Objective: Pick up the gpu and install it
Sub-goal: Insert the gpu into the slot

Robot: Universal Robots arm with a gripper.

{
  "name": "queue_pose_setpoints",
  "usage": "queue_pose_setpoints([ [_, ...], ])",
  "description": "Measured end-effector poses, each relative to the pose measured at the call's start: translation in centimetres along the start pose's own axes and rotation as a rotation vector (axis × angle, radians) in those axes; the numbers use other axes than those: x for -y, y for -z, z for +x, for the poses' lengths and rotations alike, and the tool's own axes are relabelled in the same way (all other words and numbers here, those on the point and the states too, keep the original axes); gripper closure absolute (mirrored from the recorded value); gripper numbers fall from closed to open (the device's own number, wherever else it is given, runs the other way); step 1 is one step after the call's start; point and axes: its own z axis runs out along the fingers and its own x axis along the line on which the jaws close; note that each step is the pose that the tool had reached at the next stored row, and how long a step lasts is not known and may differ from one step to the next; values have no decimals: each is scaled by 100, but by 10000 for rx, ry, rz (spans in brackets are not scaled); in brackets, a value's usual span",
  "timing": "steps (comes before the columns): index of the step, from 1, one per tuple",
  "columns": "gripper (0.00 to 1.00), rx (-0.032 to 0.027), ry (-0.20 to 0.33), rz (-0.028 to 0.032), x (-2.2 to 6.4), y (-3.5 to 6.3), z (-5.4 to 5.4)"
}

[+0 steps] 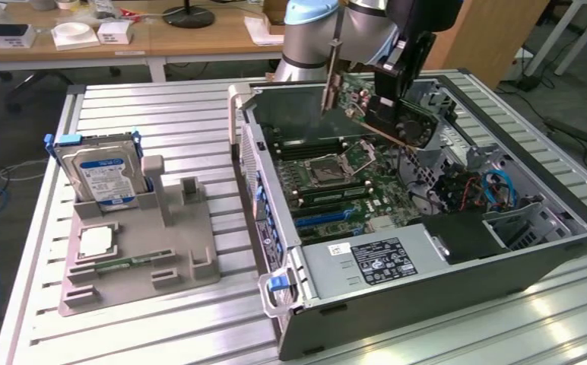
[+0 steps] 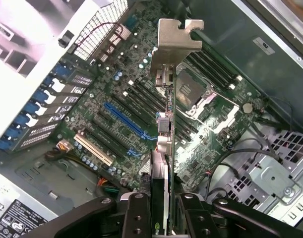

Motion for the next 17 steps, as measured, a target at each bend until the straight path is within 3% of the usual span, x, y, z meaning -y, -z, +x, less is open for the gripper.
queue_pose_setpoints([
  [17, 73, 46, 1221, -26, 9, -2, 7],
])
